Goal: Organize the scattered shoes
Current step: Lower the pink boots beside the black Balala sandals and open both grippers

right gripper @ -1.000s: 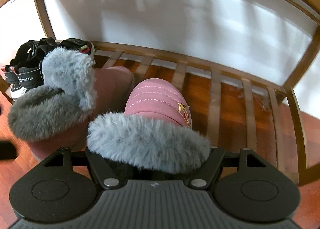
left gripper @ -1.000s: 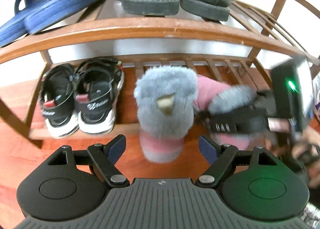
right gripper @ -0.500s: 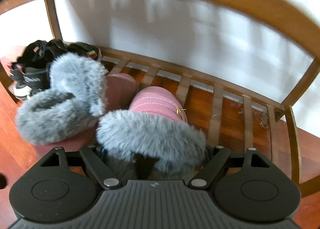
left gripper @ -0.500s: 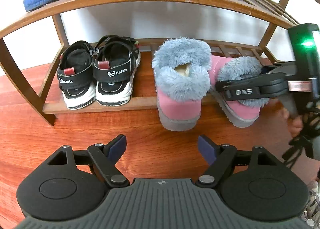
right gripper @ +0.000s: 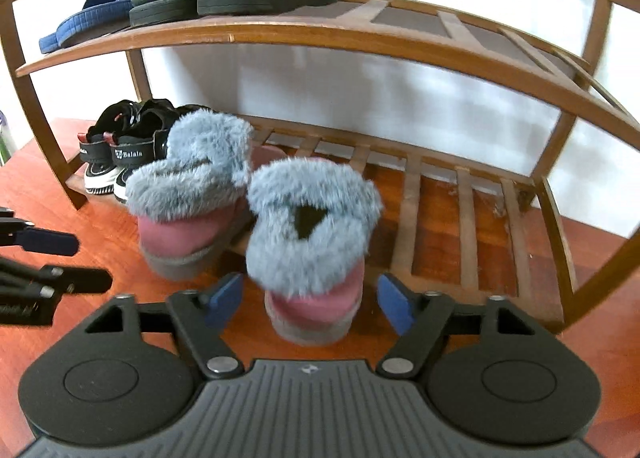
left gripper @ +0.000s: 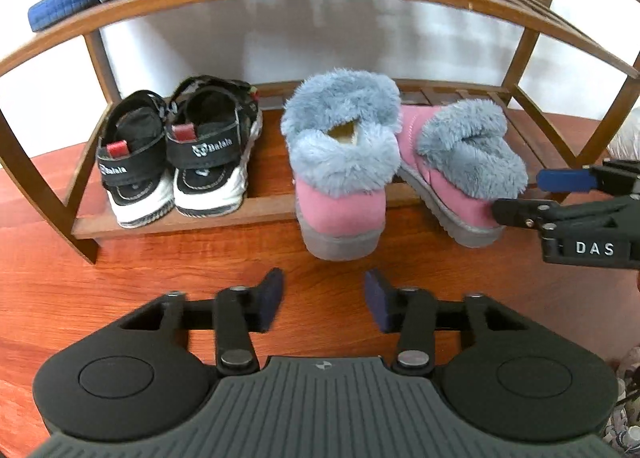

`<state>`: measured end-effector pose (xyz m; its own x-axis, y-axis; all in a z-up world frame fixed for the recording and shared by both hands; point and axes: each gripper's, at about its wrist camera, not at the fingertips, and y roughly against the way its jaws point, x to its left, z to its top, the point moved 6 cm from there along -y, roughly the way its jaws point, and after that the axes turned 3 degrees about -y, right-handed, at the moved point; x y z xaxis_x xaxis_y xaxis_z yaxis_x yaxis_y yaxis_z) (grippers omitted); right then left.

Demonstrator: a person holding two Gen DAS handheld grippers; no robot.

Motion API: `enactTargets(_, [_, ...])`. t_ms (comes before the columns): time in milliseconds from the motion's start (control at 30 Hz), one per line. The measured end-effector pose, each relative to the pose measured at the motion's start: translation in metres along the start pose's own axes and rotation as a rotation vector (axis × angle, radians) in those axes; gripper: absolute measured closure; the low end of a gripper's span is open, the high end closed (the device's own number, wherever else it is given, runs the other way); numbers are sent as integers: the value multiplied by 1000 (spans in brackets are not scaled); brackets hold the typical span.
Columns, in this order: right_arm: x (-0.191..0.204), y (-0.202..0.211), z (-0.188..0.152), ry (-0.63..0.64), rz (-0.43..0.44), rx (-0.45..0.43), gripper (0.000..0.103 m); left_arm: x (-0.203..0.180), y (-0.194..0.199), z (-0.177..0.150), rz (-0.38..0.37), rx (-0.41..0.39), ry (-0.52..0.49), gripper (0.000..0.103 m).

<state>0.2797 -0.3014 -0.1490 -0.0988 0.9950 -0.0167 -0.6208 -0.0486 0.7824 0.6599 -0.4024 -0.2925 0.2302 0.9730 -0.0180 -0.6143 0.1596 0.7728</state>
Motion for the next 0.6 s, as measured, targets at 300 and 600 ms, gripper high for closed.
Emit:
enactTargets(300, [-8,-10,-28,-36,9,56,91,0,-23,2,2,-2,-37,99])
enactTargets(600, [-5,-29,-33,-36,17,81,92,-4,-43,10,1,18,-59,99])
